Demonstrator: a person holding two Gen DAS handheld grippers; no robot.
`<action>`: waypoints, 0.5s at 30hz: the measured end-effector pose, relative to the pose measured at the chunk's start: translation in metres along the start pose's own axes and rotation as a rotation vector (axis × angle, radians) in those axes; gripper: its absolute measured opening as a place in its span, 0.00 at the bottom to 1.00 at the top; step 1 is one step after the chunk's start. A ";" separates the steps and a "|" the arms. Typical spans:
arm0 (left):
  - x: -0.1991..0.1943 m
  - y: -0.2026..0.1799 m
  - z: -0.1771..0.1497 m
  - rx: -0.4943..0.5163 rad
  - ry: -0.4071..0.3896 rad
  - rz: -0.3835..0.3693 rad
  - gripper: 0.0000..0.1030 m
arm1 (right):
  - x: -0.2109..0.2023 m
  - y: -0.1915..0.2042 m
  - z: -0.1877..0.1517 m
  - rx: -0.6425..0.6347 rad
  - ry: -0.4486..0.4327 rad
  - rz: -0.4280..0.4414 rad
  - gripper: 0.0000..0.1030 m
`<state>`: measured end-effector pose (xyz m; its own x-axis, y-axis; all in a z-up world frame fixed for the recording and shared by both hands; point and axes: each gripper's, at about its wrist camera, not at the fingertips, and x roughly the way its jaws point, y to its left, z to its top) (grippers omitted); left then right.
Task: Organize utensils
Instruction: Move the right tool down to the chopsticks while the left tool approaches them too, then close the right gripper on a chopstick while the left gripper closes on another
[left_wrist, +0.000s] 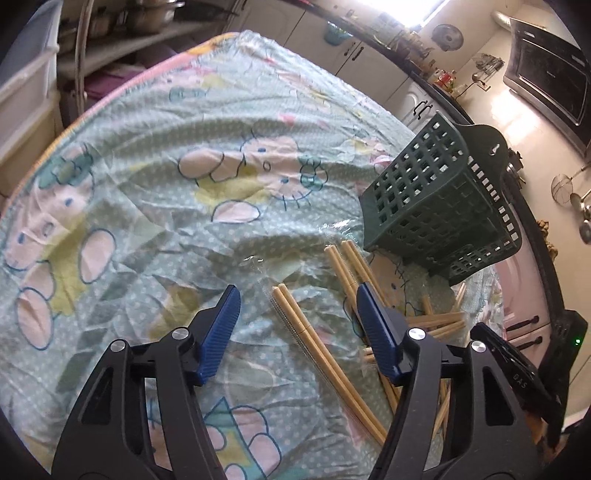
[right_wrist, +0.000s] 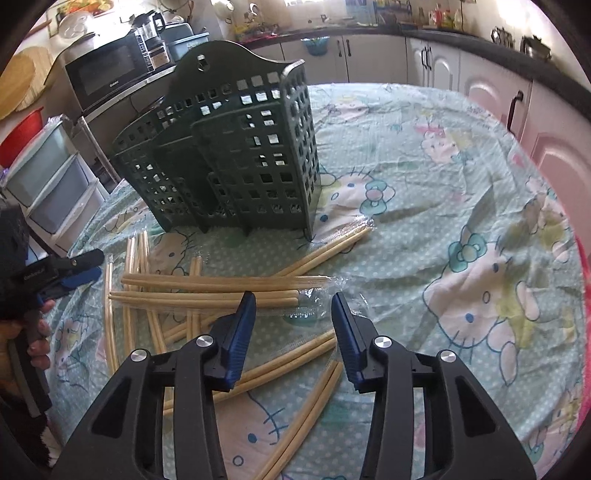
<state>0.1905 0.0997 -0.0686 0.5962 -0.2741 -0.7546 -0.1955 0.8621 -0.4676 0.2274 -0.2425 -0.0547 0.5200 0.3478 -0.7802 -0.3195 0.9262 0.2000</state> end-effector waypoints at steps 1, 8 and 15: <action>0.002 0.001 0.001 -0.002 0.003 -0.002 0.54 | 0.002 -0.003 0.000 0.010 0.009 0.012 0.39; 0.007 0.010 0.007 -0.029 0.007 -0.006 0.35 | 0.013 -0.013 0.001 0.057 0.053 0.081 0.15; 0.011 0.018 0.014 -0.033 0.022 0.008 0.16 | 0.011 -0.014 0.001 0.064 0.037 0.123 0.03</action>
<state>0.2049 0.1182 -0.0789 0.5775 -0.2766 -0.7681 -0.2261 0.8498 -0.4761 0.2385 -0.2517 -0.0651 0.4500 0.4551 -0.7684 -0.3271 0.8846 0.3323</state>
